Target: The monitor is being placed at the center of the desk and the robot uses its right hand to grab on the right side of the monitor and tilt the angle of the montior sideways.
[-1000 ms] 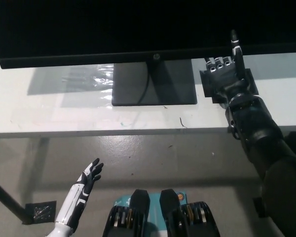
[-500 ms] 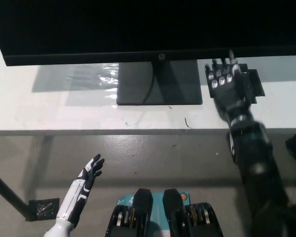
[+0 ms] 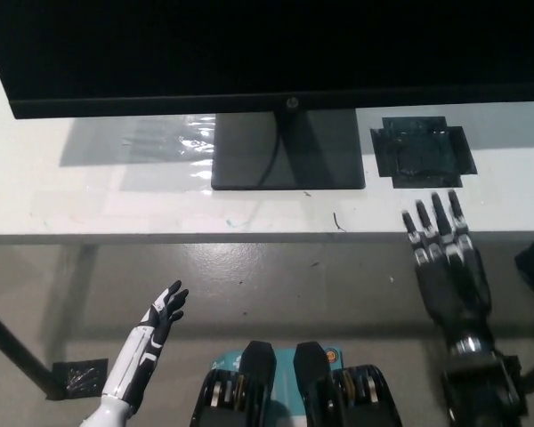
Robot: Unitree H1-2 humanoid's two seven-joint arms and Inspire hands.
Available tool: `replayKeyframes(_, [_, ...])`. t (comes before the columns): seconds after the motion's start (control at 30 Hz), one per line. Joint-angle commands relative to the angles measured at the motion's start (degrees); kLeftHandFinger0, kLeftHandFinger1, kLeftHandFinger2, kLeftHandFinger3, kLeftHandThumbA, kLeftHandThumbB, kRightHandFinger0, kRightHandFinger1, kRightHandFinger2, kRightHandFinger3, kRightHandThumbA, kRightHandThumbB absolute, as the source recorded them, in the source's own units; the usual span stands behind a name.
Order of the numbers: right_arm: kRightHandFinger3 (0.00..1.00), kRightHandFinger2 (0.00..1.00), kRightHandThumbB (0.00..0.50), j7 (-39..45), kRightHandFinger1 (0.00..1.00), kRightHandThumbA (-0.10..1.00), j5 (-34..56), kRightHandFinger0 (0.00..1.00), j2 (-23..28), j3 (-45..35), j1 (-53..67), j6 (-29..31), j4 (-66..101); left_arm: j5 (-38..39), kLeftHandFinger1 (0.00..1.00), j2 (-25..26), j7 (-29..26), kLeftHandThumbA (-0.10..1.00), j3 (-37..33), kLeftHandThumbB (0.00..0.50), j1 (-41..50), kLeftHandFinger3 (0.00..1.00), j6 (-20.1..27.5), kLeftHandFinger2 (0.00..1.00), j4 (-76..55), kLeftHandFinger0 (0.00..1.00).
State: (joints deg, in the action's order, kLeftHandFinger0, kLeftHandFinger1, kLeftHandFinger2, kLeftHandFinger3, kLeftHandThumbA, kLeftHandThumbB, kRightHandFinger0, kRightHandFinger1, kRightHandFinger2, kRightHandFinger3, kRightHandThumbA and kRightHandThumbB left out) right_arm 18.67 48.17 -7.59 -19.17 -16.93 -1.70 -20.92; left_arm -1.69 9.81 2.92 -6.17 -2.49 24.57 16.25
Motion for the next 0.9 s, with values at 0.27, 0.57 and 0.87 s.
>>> replayKeyframes(0.27, [1.0,1.0,0.407,14.4,1.0,1.0,-30.4,1.0,-1.2,19.6,20.5,22.2,56.8,-0.9,1.0,1.1,-0.1,1.0,-0.4,0.336,-1.9,1.0,2.4,1.0,-0.9,1.0])
replayKeyframes(0.57, [1.0,1.0,0.408,-4.4,1.0,1.0,-52.6,1.0,4.4,16.8,17.9,28.6,27.6,-2.2,1.0,1.1,-1.1,1.0,-1.4,0.33,-1.2,1.0,2.4,1.0,-0.7,1.0])
replayKeyframes(0.87, [1.0,1.0,0.434,-14.5,1.0,1.0,-54.2,1.0,8.5,20.2,13.7,28.6,7.8,-2.8,1.0,1.2,-1.5,1.0,-1.5,0.353,-0.4,1.0,2.4,1.0,0.3,1.0])
